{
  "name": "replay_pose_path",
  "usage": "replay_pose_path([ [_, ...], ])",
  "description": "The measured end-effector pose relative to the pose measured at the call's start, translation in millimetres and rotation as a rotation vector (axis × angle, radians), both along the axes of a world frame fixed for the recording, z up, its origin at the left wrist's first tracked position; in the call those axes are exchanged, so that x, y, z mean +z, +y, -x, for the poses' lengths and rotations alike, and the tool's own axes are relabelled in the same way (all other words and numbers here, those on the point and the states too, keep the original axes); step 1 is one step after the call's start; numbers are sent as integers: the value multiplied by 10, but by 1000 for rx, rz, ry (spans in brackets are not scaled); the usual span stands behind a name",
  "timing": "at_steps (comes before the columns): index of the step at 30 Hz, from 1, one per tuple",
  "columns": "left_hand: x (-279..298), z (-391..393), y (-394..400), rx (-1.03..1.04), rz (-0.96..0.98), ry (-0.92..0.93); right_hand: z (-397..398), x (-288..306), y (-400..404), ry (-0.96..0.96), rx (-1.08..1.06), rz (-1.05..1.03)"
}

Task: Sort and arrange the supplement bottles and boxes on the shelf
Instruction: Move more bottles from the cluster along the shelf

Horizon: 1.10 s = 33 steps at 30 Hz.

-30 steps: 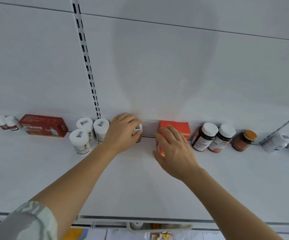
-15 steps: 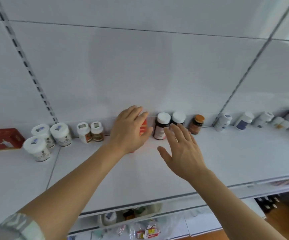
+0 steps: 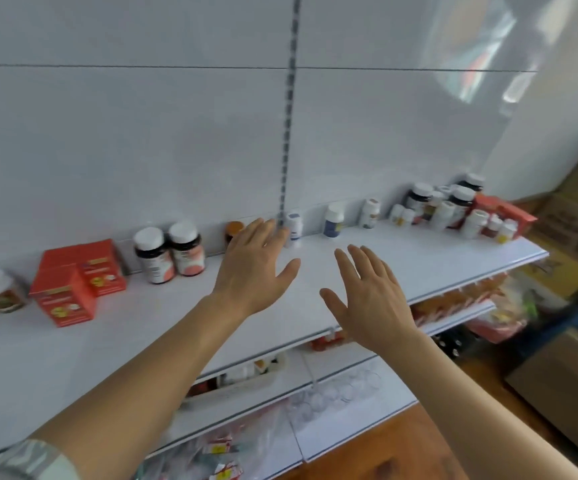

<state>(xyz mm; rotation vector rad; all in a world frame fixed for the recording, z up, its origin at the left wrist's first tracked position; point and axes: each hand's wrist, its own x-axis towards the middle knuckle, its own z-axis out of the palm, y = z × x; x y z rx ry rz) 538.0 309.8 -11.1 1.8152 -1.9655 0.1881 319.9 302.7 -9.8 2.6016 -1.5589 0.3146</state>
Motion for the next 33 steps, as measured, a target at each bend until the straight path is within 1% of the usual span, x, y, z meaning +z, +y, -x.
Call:
replay_pose_path([
  [7, 13, 1122, -725, -141, -29, -18, 1065, -23, -438, -22, -176, -57],
  [11, -59, 1637, -1232, -192, -31, 29, 1525, -68, -786, -17, -240, -79],
  [16, -151, 2125, -1918, -222, -56, 105, 1960, 8, -1372, 13, -267, -78],
  [20, -191, 2340, -2374, -205, -77, 113, 2124, 35, -1880, 23, -214, -72],
  [25, -321, 2500, -2762, -156, -153, 131, 2303, -188, -2432, 16, -150, -102],
  [30, -480, 2647, -3090, -33, -212, 140, 2452, -398, -2993, -61, -15, -93],
  [33, -543, 2763, -3237, 63, -230, 156, 2547, -473, -3258, -65, 87, -107],
])
